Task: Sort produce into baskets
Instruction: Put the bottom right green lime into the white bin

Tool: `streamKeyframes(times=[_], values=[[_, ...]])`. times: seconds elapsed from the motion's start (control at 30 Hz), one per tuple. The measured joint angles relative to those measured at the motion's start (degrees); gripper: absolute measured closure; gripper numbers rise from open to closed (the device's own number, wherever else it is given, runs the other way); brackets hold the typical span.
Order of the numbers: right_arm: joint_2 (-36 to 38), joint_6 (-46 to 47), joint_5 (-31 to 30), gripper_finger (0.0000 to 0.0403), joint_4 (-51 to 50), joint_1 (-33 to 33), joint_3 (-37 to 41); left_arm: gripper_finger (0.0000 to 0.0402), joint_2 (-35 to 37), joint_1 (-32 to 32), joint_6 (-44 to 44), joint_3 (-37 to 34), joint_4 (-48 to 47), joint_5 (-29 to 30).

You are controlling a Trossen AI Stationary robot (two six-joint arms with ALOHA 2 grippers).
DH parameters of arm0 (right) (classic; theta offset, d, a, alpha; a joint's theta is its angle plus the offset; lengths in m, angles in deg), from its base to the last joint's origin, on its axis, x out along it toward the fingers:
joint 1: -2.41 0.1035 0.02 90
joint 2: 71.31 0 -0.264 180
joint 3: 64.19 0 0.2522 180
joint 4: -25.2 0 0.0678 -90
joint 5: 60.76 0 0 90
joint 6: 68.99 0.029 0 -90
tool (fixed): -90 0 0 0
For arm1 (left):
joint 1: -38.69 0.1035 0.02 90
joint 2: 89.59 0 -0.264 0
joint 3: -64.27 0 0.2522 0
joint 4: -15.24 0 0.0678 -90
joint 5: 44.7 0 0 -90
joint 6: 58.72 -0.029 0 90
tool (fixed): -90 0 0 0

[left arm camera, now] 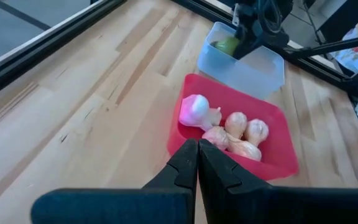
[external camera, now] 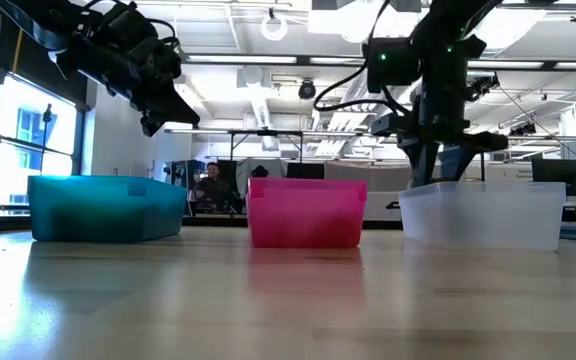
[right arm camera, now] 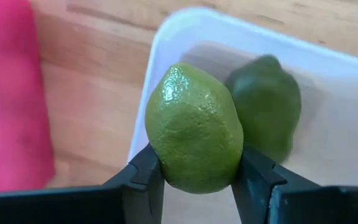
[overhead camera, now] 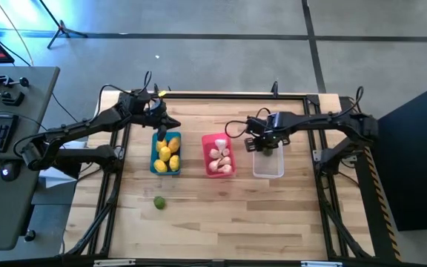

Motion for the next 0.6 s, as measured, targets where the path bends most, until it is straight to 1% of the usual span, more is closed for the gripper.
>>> streamKeyframes(times=[0.33,0.5,0.6], values=[[0.0,0.0,-0.2,0.0240,3.8,-2.6,1.5,0.0401,0.0,0.0,1.4,0.0,-0.1,0.4],[0.0,-0.4,-0.8,0.0223,4.0,-3.0,1.5,0.0402,0.0,0.0,4.2,0.0,-0.2,3.4],[0.0,-0.5,-1.1,0.0203,4.0,-3.0,1.6,0.0401,0.0,0.4,4.6,0.0,-0.3,3.4]])
